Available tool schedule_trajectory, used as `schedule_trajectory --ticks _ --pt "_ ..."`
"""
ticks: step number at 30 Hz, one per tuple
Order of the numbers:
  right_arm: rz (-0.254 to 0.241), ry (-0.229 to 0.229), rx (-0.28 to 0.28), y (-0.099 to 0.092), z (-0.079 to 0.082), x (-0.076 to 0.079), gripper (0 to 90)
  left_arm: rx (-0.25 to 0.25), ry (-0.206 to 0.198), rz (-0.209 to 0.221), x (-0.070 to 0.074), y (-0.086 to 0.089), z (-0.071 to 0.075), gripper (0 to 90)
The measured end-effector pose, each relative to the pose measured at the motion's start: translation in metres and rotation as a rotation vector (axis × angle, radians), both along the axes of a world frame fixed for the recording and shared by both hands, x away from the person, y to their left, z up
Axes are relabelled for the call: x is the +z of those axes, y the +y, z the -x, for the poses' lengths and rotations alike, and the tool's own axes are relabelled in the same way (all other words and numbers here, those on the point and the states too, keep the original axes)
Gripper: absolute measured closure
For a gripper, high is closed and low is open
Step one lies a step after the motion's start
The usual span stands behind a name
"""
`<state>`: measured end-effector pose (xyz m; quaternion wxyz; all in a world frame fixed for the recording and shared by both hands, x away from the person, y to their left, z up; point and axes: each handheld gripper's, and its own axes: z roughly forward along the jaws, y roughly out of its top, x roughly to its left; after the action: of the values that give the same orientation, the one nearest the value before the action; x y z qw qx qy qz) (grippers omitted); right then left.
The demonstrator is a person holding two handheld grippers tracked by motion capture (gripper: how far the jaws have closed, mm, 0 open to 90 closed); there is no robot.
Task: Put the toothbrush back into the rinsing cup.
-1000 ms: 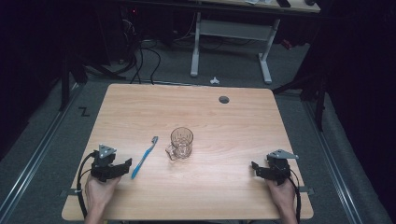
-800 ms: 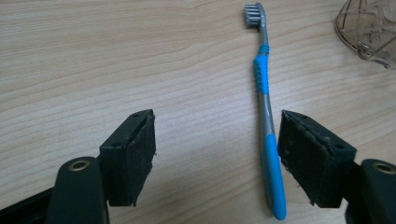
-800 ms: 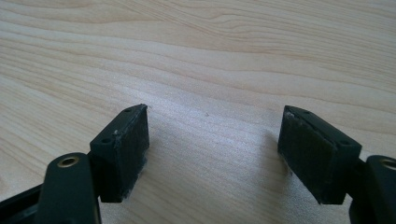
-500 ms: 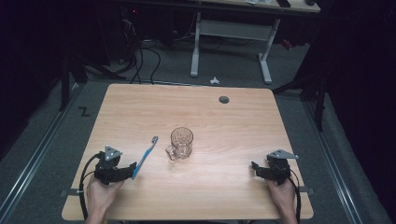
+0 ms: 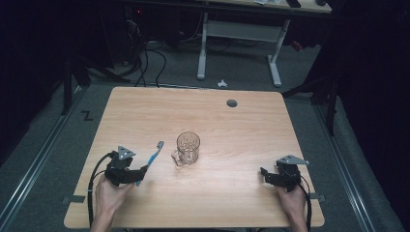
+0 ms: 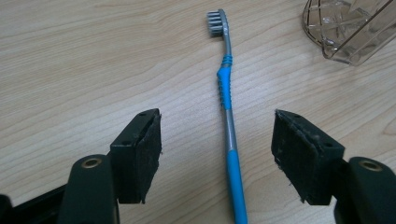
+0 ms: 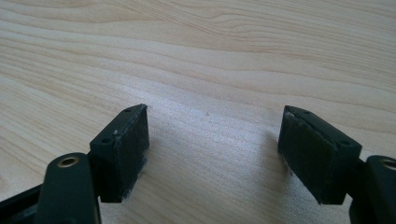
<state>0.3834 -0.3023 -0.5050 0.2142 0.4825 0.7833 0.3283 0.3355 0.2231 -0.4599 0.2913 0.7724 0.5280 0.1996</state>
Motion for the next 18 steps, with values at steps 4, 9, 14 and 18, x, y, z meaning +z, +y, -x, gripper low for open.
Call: schedule_trajectory --ticks 4,9,14,18 --pt "0.0 0.0 0.001 0.0 0.0 0.0 24.8 -0.004 0.004 -0.009 -0.001 -0.003 -0.005 34.4" --pt "0.0 -0.001 -0.003 0.0 0.0 0.0 24.5 -0.011 0.019 -0.012 -0.004 -0.007 -0.015 38.0" --pt "0.0 -0.001 -0.009 -0.001 0.0 0.0 24.5 -0.012 0.031 -0.018 -0.002 -0.008 -0.024 41.8" --pt "0.0 -0.001 -0.009 -0.001 0.0 0.0 24.5 -0.009 0.042 -0.006 0.001 -0.008 -0.03 43.1"
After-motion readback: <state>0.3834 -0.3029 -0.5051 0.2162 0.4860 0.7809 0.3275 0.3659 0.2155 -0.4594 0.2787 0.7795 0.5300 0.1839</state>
